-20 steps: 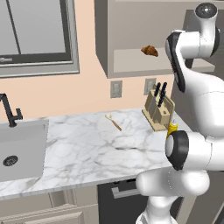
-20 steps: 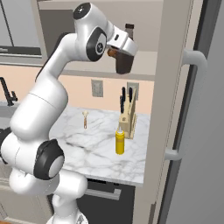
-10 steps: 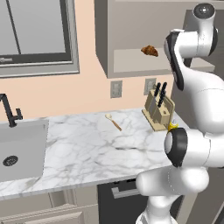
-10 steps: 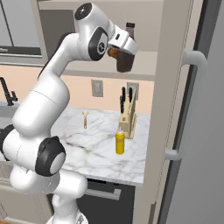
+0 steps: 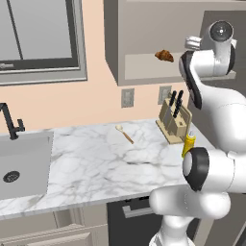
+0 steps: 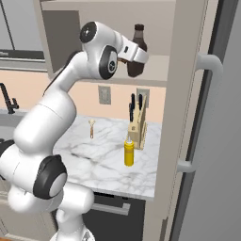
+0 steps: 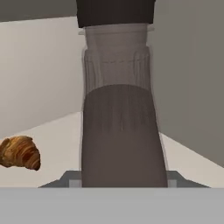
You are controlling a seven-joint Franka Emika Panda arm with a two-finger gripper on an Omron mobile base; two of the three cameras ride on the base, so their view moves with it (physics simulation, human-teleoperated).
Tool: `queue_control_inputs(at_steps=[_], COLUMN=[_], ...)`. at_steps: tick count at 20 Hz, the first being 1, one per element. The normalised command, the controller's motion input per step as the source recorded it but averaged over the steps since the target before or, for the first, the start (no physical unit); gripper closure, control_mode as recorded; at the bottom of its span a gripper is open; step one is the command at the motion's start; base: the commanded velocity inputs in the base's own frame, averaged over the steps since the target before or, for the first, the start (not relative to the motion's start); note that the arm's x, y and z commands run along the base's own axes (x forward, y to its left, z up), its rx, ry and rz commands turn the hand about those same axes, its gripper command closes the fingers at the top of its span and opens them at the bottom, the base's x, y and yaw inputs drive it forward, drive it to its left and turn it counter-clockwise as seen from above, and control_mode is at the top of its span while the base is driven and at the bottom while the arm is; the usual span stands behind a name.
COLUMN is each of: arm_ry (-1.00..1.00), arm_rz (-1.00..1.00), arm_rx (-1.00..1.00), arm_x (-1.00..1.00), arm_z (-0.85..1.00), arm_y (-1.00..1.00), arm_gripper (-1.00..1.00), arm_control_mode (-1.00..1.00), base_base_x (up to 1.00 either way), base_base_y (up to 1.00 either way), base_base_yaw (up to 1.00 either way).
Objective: Pick the mustard and syrup bottle from the counter and place them in the cabinet.
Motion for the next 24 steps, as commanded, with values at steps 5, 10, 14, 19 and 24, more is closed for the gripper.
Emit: queue_control_inputs(at_steps=[5, 10, 14, 19, 24], arm_ry=[-0.06, -0.03, 0.0, 0.0, -0.02], arm_rz=[0.0, 0.0, 0.0, 0.0, 0.0], arm_rx=[0.0, 0.0, 0.0, 0.0, 0.0], arm_x=[0.3, 0.42, 0.5, 0.45, 0.31], arm_z=[-0.3, -0.24, -0.3, -0.31, -0.27], arm_y=[-0.01, -0.08, -0.09, -0.03, -0.02], arm_gripper=[1.0, 1.0, 1.0, -1.0, -1.0], arm_control_mode=[-1.0, -1.0, -1.0, -1.0, -1.0], base_base_x=[0.0, 0.0, 0.0, 0.0, 0.0], base_base_y=[0.0, 0.0, 0.0, 0.0, 0.0], base_base_yaw=[0.0, 0.0, 0.0, 0.0, 0.0])
